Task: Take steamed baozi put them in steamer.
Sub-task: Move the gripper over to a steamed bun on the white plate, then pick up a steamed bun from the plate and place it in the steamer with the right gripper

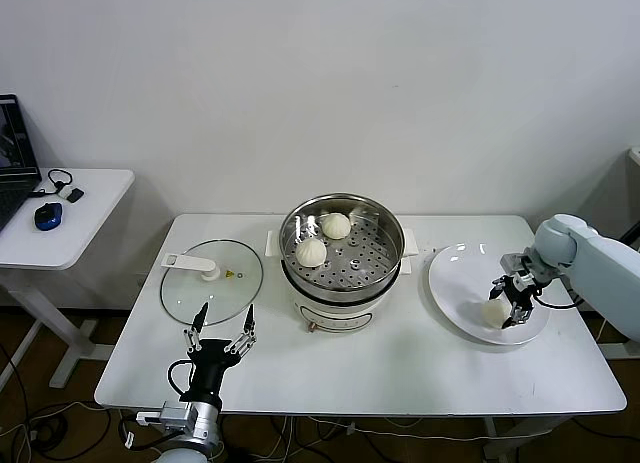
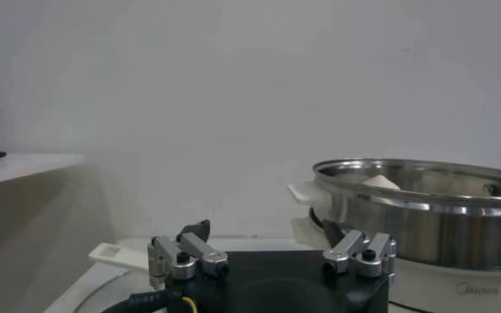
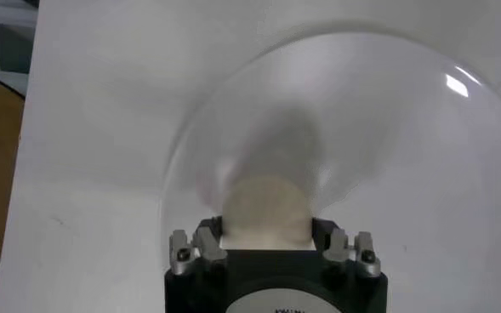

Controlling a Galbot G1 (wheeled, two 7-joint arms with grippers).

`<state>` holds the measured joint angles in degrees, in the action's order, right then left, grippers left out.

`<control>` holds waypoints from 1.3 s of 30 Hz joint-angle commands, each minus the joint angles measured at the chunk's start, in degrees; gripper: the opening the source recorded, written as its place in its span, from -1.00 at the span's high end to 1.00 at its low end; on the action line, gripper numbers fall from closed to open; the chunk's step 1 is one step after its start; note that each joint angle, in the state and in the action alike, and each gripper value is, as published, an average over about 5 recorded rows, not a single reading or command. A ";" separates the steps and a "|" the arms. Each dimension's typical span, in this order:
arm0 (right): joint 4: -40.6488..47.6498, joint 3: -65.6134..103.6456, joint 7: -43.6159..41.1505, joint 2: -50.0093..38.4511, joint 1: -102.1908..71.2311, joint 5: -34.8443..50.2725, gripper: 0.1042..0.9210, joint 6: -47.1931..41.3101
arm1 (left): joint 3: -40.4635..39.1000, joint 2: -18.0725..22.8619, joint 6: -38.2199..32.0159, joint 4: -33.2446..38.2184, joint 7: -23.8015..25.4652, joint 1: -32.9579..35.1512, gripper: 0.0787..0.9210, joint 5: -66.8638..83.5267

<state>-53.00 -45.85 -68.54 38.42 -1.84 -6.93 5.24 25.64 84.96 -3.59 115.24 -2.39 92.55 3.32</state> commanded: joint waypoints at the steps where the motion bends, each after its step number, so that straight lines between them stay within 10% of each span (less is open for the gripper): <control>1: -1.14 -0.69 -0.07 -0.47 1.02 0.76 -0.38 0.05 | 0.04 0.07 -0.05 -0.14 -0.01 -0.03 -0.77 -0.05; 16: -22.21 -25.16 -1.73 -4.80 32.59 10.58 -0.37 4.87 | -0.49 0.27 -0.02 -0.54 -0.07 -0.51 -0.77 -0.42; 39: -27.70 -30.12 -1.37 13.88 48.99 8.81 -0.36 13.37 | -0.18 0.37 0.12 -0.05 -0.26 -0.45 -0.77 -1.15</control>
<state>-78.53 -74.69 -69.81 43.56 42.62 3.19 16.46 25.37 85.35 -3.61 115.13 -2.65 92.15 2.45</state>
